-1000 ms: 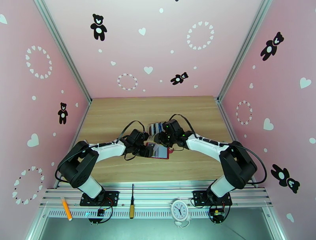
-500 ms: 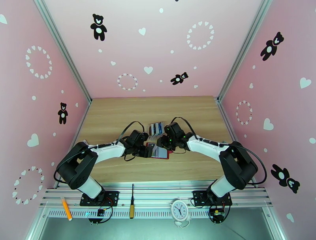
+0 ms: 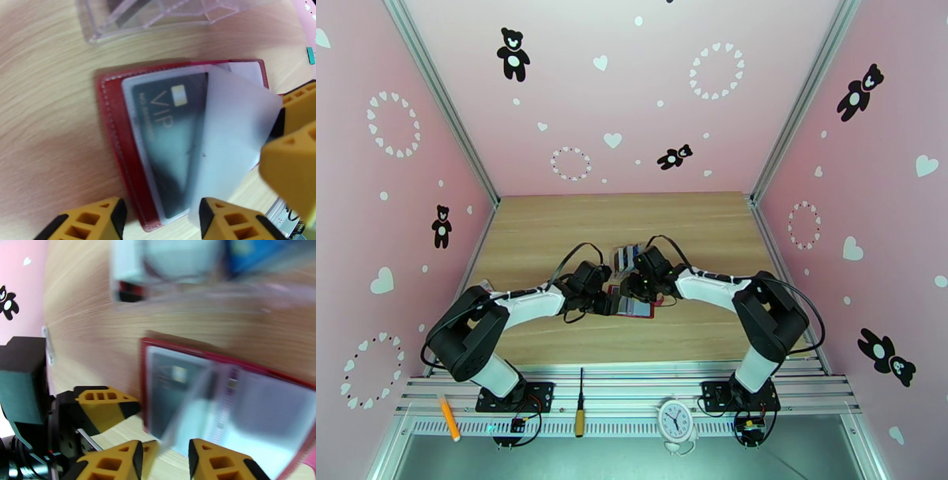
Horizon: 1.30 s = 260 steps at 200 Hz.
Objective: Put the credit cards into the card holder
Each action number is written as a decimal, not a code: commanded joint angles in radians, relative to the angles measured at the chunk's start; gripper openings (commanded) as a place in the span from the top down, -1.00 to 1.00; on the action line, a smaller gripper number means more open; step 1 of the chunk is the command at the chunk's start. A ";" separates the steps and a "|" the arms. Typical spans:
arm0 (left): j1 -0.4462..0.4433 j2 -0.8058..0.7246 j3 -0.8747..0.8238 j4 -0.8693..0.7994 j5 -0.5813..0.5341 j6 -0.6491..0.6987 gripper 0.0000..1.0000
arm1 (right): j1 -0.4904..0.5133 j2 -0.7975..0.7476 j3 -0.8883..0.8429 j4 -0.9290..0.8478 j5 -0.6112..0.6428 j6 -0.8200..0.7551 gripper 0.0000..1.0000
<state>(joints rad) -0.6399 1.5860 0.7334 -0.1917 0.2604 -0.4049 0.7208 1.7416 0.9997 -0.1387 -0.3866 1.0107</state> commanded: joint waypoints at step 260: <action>0.132 -0.161 -0.123 0.044 -0.144 -0.057 -0.20 | 0.040 -0.009 0.044 0.091 -0.017 -0.092 0.15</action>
<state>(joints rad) -0.5156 1.4395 0.6197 -0.1902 0.1253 -0.4496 0.7544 1.8008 1.0218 -0.0090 -0.4122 0.9607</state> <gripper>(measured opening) 0.597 0.423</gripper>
